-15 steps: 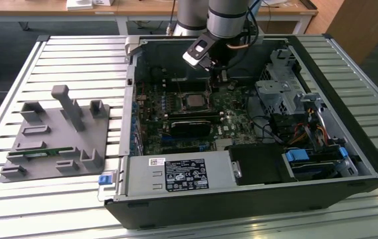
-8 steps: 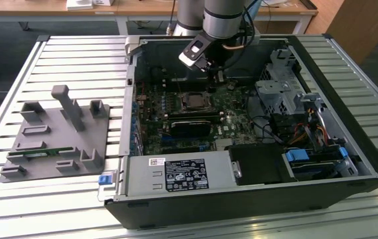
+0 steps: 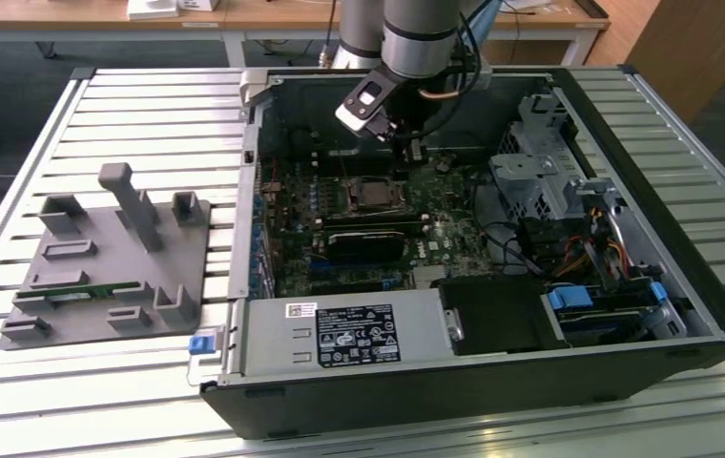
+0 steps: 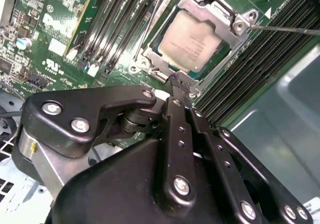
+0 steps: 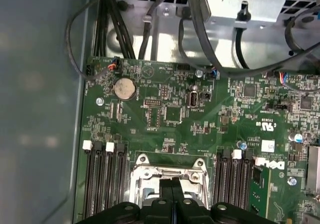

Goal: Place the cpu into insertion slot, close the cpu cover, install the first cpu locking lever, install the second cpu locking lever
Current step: 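Close the cpu cover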

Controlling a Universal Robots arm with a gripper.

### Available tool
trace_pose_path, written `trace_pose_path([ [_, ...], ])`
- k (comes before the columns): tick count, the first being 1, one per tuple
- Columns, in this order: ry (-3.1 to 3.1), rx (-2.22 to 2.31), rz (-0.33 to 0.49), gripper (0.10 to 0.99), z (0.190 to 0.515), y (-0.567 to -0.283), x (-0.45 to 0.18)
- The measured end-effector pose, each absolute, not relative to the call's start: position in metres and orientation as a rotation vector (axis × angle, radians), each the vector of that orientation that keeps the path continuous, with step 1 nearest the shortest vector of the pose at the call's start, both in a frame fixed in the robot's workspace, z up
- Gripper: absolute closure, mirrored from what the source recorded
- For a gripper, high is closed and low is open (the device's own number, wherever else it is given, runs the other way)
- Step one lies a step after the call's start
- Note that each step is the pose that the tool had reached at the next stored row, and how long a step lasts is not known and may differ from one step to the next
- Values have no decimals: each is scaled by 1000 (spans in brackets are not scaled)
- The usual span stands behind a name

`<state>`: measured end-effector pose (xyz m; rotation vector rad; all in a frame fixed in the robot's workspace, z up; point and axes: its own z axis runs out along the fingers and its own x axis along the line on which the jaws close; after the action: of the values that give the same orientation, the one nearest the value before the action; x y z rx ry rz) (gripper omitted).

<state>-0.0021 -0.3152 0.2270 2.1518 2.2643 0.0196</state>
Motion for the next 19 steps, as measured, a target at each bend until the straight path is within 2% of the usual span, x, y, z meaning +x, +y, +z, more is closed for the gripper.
trace_pose_path([
  [19, 2264, 2152, 19, 980, 222, -315, -25],
])
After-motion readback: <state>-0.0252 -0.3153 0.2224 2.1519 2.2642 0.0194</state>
